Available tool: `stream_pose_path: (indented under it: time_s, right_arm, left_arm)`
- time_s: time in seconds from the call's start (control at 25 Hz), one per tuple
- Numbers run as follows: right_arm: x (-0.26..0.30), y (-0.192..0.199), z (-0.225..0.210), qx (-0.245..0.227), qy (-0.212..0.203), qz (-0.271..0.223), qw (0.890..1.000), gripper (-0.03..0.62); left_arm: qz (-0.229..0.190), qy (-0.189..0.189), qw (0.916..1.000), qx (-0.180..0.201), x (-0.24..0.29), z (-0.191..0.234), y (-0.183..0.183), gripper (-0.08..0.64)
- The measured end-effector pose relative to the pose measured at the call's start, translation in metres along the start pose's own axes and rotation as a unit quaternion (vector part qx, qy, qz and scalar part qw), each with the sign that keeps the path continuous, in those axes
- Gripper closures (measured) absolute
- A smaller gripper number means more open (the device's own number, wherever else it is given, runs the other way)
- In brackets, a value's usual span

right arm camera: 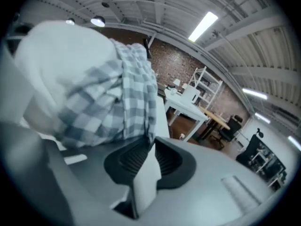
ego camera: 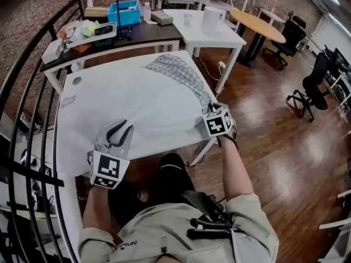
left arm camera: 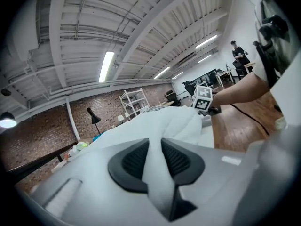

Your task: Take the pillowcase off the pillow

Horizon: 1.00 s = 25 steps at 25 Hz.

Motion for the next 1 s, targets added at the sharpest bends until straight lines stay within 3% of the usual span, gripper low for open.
stream_pose_path:
  time_s: [0.08,0.12,0.2,0.28,0.36,0.48,0.6,0.68,0.76,0.8,0.92,1.0]
  right_arm:
    - [-0.027,0.002,-0.006,0.036,-0.042,-0.025,0.998,0.472]
    - [-0.043,0.001,-0.013,0.056,-0.057,-0.048,0.996,0.462]
    - [-0.072,-0.01,-0.028,0.099,-0.075,-0.108,0.986,0.459]
    - [-0.093,-0.032,-0.042,0.13,-0.086,-0.171,0.973,0.459]
    - [-0.101,-0.06,-0.048,0.133,-0.097,-0.213,0.963,0.459]
    - [-0.092,-0.099,-0.047,0.104,-0.108,-0.235,0.96,0.452]
    - [-0.074,-0.134,-0.04,0.091,-0.125,-0.241,0.958,0.443]
    - [-0.063,-0.153,-0.035,0.094,-0.134,-0.247,0.955,0.443]
    - [-0.054,-0.172,-0.03,0.092,-0.139,-0.252,0.953,0.443]
    - [-0.051,-0.181,-0.028,0.088,-0.142,-0.253,0.953,0.443]
    - [-0.038,-0.21,-0.021,0.058,-0.156,-0.241,0.956,0.425]
    - [-0.022,-0.227,-0.012,0.03,-0.165,-0.212,0.963,0.391]
  left_arm:
    - [-0.031,0.02,0.9992,0.017,-0.01,-0.011,-0.02,0.374]
    - [-0.055,0.023,0.998,0.023,-0.017,-0.015,-0.036,0.342]
    - [-0.103,0.011,0.9944,0.021,-0.026,-0.013,-0.069,0.341]
    - [-0.115,-0.014,0.9932,-0.003,-0.02,0.001,-0.087,0.341]
    - [-0.095,-0.04,0.9946,-0.018,0.003,0.024,-0.096,0.339]
    - [-0.059,-0.048,0.9971,-0.008,0.051,0.065,-0.101,0.275]
    - [0.02,-0.026,0.9985,-0.043,0.104,0.084,-0.073,0.221]
    - [0.078,0.003,0.9937,-0.08,0.131,0.083,-0.045,0.213]
    - [0.105,0.039,0.9876,-0.11,0.143,0.072,-0.023,0.238]
    - [0.109,0.053,0.9861,-0.113,0.144,0.064,-0.018,0.289]
    - [0.113,0.068,0.9888,-0.07,0.14,0.032,-0.009,0.471]
    - [0.104,0.053,0.9926,-0.032,0.135,0.013,-0.002,0.523]
Point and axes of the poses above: the fingertips, and each gripper's own axes: x forward along the fingers, z to its left, y out of its underside, the point moved 7 cm from there along -x, backward along the fingers
